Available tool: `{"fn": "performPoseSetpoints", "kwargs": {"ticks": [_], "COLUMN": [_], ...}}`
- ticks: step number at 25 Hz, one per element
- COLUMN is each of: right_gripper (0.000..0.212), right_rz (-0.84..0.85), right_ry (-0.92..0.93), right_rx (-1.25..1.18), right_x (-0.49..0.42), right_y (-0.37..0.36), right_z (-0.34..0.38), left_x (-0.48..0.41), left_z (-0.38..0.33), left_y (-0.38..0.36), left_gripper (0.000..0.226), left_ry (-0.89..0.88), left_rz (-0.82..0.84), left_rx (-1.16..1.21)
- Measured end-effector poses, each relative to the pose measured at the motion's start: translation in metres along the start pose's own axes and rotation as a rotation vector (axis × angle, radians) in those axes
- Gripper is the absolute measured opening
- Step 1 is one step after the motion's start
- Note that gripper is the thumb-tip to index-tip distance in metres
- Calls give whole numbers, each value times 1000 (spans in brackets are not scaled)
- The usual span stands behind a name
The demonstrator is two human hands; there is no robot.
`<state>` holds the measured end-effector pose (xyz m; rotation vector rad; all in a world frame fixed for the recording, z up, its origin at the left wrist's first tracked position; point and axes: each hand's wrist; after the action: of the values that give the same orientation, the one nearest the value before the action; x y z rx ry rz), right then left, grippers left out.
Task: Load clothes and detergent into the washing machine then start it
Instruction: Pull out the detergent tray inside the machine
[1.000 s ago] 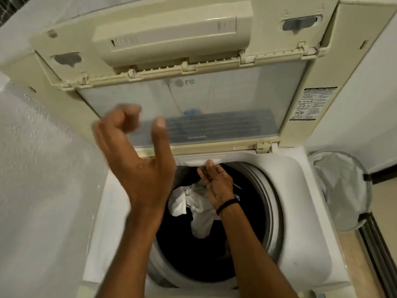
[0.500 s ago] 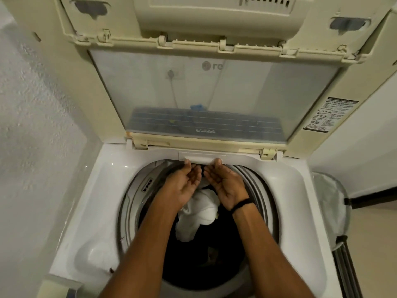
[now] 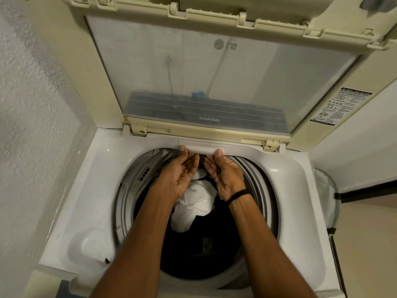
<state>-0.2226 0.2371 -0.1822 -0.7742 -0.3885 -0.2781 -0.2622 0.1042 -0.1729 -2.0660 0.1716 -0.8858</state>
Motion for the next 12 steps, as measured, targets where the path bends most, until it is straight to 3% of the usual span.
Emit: {"fn": "performPoseSetpoints", "kwargs": {"ticks": [12], "right_gripper": [21], "right_rz": [-66], "right_ry": [83], "right_rx": [79], "right_x": [-1], "right_y": [-2], "right_z": [-7], "left_x": [-11], "left_z": [18], "left_y": [4], "left_gripper": [12], "left_ry": [-170], "left_rz": [32], "left_rx": [88]}}
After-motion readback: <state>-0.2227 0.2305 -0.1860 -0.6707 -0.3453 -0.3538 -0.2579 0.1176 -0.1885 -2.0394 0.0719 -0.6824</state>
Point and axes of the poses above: each hand's wrist, its own x-axis away from the middle knuckle, its own y-axis out of the back of the hand, z = x × y, and after that the axes turned 13 degrees about z, right-handed
